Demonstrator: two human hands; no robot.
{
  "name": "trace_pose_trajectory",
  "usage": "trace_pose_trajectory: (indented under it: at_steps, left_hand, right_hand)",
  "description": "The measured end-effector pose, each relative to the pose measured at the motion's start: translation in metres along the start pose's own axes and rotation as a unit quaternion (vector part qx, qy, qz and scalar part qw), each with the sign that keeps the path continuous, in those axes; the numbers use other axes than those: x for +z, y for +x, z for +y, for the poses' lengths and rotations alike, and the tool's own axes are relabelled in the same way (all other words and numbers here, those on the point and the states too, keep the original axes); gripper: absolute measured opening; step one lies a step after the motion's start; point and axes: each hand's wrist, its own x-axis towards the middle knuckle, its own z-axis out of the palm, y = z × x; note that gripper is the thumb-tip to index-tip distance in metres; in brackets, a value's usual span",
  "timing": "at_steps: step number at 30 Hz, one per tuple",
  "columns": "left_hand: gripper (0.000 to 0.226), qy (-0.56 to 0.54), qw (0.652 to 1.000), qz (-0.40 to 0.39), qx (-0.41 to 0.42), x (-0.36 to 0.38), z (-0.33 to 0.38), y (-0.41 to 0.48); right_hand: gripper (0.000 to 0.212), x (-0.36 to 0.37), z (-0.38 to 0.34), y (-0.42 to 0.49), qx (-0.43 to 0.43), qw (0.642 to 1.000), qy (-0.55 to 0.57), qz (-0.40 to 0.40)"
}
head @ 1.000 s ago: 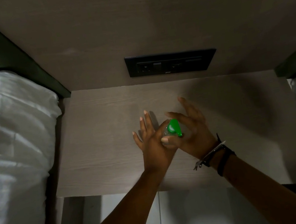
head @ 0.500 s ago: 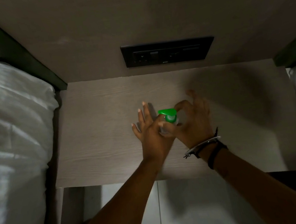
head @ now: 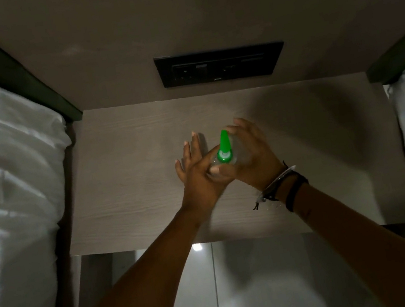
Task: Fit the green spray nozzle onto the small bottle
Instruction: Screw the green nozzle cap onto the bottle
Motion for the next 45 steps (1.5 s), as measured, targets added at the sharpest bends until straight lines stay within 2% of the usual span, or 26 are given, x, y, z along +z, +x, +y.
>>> trace_pose_trajectory:
  at_steps: [3, 5, 8, 10, 12, 14, 19, 24, 27, 28, 30, 32, 33, 36, 37, 38, 41, 45]
  left_hand:
    - [0.06, 0.027, 0.999, -0.024, 0.034, -0.006, -0.003, 0.005]
    - [0.06, 0.034, 0.998, -0.045, 0.038, -0.012, -0.002, 0.01]
    - [0.054, 0.029, 0.998, -0.04, 0.032, -0.016, 0.001, 0.015]
    - [0.047, 0.044, 0.998, -0.029, 0.025, -0.016, 0.003, 0.016]
    - [0.047, 0.051, 0.997, -0.057, 0.029, -0.018, 0.003, 0.016]
    - [0.056, 0.078, 0.99, -0.107, 0.037, -0.024, 0.004, 0.019]
    - [0.059, 0.076, 0.989, -0.123, 0.032, -0.029, 0.01, 0.024]
    - [0.055, 0.083, 0.989, -0.116, 0.03, -0.029, 0.008, 0.025]
    - [0.056, 0.086, 0.984, -0.152, 0.039, -0.031, 0.005, 0.029]
    - [0.058, 0.083, 0.981, -0.171, 0.039, -0.034, 0.003, 0.031]
    - [0.059, 0.081, 0.973, -0.211, 0.044, -0.039, 0.001, 0.039]
    - [0.064, 0.089, 0.963, -0.25, 0.048, -0.043, 0.002, 0.051]
    - [0.069, 0.092, 0.958, -0.269, 0.042, -0.044, 0.004, 0.057]
    - [0.09, 0.083, 0.95, -0.302, 0.006, -0.043, 0.01, 0.068]
    - [0.095, 0.07, 0.951, -0.3, -0.004, -0.043, 0.011, 0.068]
    - [0.094, 0.054, 0.953, -0.298, -0.001, -0.043, 0.009, 0.067]
    - [0.065, 0.013, 0.956, -0.293, 0.003, -0.046, 0.017, 0.059]
    - [0.057, 0.076, 0.959, -0.273, 0.016, -0.044, 0.014, 0.062]
  right_hand:
    - [0.046, -0.009, 0.007, 0.002, 0.01, 0.986, 0.154, -0.058]
    - [0.044, -0.011, 0.005, 0.004, 0.03, 0.979, 0.191, -0.064]
    - [0.043, 0.0, -0.002, 0.007, 0.012, 0.99, 0.134, 0.03]
    - [0.053, 0.007, -0.006, 0.008, 0.029, 0.991, 0.102, 0.082]
    - [0.063, 0.011, -0.006, 0.007, 0.033, 0.995, 0.079, 0.05]
    - [0.063, 0.013, -0.002, 0.005, 0.009, 0.998, 0.061, -0.005]
    - [0.045, 0.005, 0.009, 0.004, -0.039, 0.997, 0.069, -0.023]
    - [0.036, 0.013, -0.003, -0.006, 0.007, 0.994, 0.075, 0.085]
    - [0.031, 0.013, -0.008, -0.011, 0.035, 0.994, 0.049, 0.09]
    - [0.036, 0.01, -0.009, -0.011, 0.038, 0.996, 0.023, 0.074]
    - [0.064, 0.002, -0.012, -0.012, 0.032, 0.999, -0.01, 0.042]
    - [0.087, -0.01, -0.02, -0.014, 0.029, 0.998, 0.002, 0.052]
    - [0.084, -0.017, -0.024, -0.013, 0.02, 0.998, -0.005, 0.067]
    - [0.043, -0.031, -0.033, -0.004, -0.018, 0.988, -0.122, 0.098]
    - [0.037, -0.033, -0.036, -0.002, -0.031, 0.982, -0.159, 0.098]
    - [0.036, -0.033, -0.039, 0.0, -0.042, 0.977, -0.187, 0.094]
    - [0.039, -0.028, -0.05, -0.002, -0.04, 0.967, -0.229, 0.104]
    - [0.041, -0.016, -0.061, -0.003, 0.026, 0.958, -0.256, 0.126]
